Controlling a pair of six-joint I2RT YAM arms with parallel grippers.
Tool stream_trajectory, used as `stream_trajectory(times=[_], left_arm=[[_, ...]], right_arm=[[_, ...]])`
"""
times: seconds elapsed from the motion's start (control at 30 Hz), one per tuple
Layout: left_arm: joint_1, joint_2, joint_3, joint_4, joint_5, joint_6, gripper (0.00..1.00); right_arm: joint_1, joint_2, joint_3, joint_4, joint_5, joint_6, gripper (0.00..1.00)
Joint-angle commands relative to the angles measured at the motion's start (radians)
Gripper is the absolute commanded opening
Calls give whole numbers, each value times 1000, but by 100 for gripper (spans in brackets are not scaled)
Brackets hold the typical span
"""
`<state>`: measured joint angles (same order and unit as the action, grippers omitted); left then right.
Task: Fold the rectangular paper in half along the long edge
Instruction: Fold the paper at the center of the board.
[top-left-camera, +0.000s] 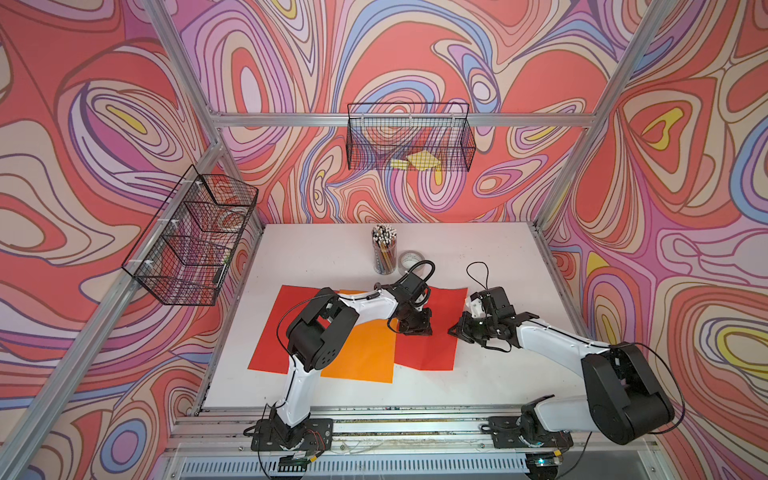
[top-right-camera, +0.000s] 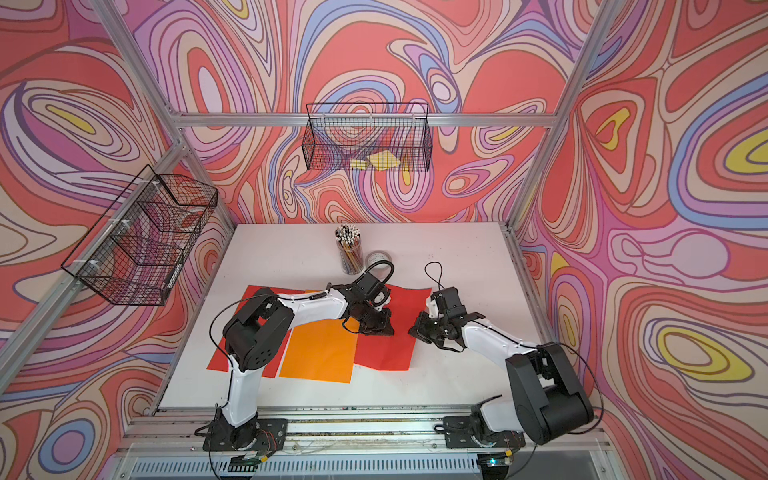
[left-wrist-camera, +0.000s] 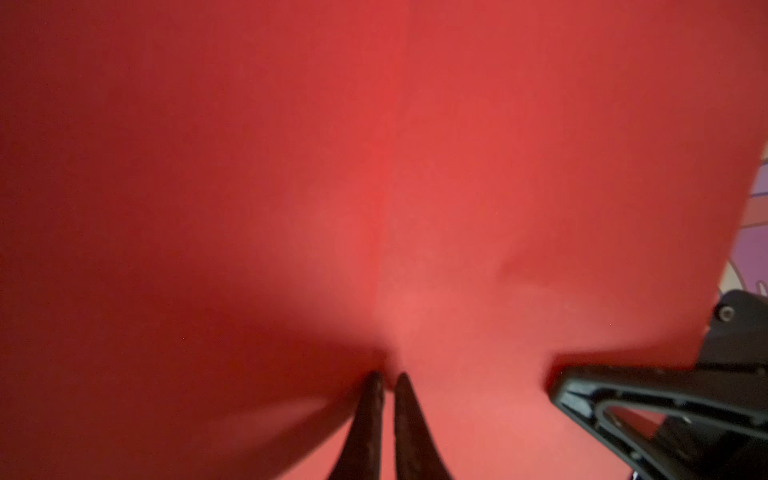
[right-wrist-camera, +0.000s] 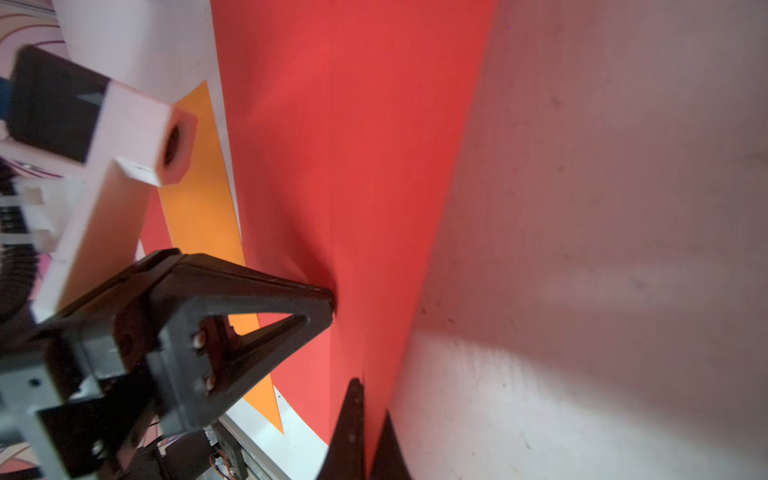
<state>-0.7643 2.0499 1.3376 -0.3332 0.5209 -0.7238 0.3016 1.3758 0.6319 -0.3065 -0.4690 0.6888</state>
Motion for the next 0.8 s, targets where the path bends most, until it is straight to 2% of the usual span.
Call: stream_trajectory(times=[0.0,0.1,0.2,0.33,0.47,0.77], left_arm=[[27,-107,15,-92,-73,22,54],[93,-195,-26,-61,-47,27,66],[157,-210,-62,-33,18,55,67],[158,-153,-45,-65,51,117,56],[142,-115,-52,-26,66,103,36],[121,-84,-65,-12,68,115,24]], right_arm=[[-21,-41,76,-174,80,-83,0],[-41,-69,144,-289,102,-136,0],[-45,-70,228,-389,102,-199,0],[-44,-12,304,-463,63,-278,0],[-45,51,332,-489,70,-311,0],[-44,126,389,-537,176,-339,0]])
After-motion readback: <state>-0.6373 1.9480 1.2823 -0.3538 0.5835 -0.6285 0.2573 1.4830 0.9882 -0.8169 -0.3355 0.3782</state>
